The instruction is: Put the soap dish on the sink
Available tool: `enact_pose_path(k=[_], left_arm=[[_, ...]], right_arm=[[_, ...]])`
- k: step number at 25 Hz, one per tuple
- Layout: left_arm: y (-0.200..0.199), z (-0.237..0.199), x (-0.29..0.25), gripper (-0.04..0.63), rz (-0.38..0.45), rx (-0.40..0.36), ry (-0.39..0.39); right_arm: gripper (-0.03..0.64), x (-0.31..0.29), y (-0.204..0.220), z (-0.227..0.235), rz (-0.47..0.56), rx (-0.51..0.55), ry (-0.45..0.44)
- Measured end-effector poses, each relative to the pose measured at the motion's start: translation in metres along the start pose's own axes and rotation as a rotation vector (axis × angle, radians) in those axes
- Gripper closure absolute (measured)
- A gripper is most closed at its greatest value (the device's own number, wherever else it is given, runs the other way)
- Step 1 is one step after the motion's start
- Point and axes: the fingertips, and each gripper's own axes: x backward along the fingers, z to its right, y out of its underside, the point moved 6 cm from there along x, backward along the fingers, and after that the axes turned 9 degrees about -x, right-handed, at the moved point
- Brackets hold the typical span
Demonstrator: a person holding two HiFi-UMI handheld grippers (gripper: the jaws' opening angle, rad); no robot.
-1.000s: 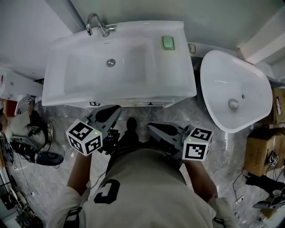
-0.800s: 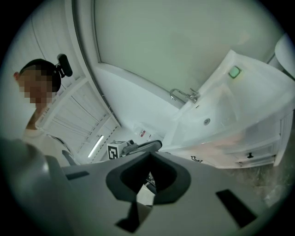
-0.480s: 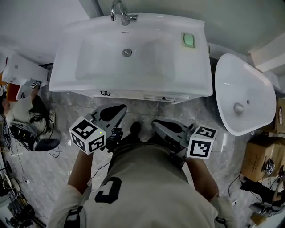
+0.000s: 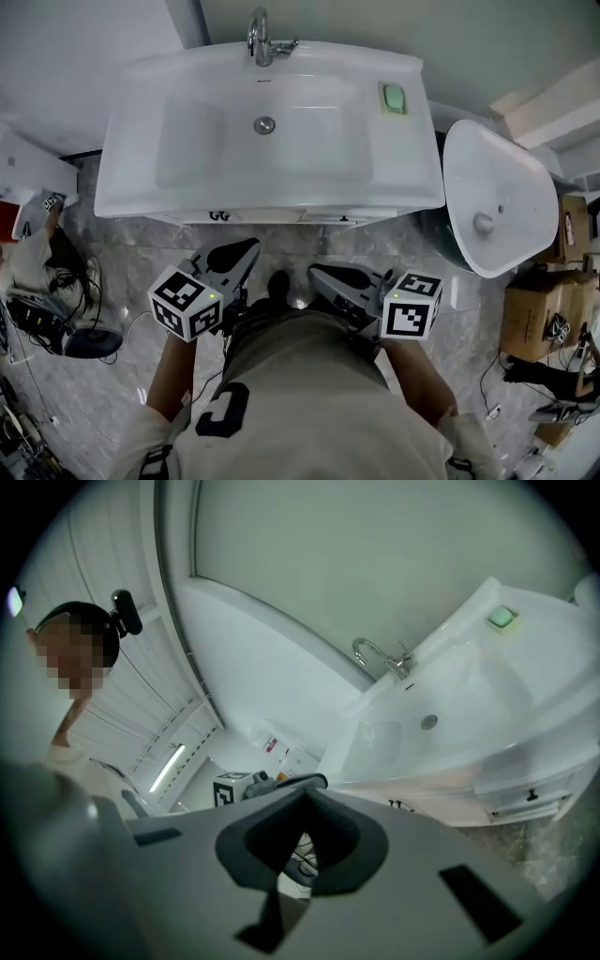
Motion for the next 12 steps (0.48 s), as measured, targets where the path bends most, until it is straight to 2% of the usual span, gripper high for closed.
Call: enact_pose_path(k=[7,12], left_arm=[[-0.007,0.007,-0.038,0.575,-0.027,-0.056,0.143],[-0.009,0.033,-0.064,0.575,-0.064,-0.069,0.213]], right_arm=[[0.607,0.014,0.004,0.008,0.126,-0.028,0.065],[0.607,0.039,0.012,0.017,0.174,-0.09,0.087]])
